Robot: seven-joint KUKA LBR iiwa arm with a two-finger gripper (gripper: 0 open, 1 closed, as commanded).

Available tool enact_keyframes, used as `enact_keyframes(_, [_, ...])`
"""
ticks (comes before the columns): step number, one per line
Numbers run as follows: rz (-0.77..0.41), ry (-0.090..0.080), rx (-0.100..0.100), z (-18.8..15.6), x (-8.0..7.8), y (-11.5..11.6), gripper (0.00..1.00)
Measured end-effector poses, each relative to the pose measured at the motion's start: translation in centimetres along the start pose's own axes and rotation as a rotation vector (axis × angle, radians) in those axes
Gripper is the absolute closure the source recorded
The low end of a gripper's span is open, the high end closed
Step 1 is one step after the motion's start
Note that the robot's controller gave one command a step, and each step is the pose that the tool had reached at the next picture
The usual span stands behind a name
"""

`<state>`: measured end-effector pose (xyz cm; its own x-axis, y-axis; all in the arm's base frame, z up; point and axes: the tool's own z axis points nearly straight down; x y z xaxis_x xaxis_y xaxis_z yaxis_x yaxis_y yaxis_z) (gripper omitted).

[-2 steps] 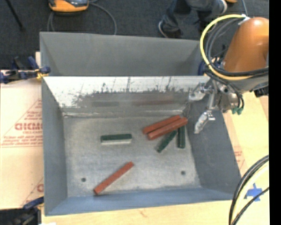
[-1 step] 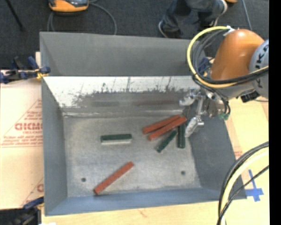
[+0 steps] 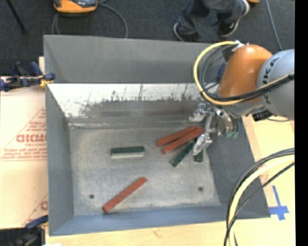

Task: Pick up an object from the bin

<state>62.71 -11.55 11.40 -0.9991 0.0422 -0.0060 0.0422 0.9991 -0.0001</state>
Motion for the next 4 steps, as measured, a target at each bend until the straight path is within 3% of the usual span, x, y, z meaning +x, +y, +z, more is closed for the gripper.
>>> enact_keyframes(1, [0.066,0.0,0.0,3.5,-0.5,0.3,1.0])
enact_keyframes(2, [0.065,0.0,0.0,3.5,-0.5,0.3,1.0])
enact_keyframes(3, [0.051,0.006,0.002,0.4,-1.2,1.2,1.0])
enact_keyframes(4, [0.049,0.007,0.001,-6.2,-0.4,0.4,1.0])
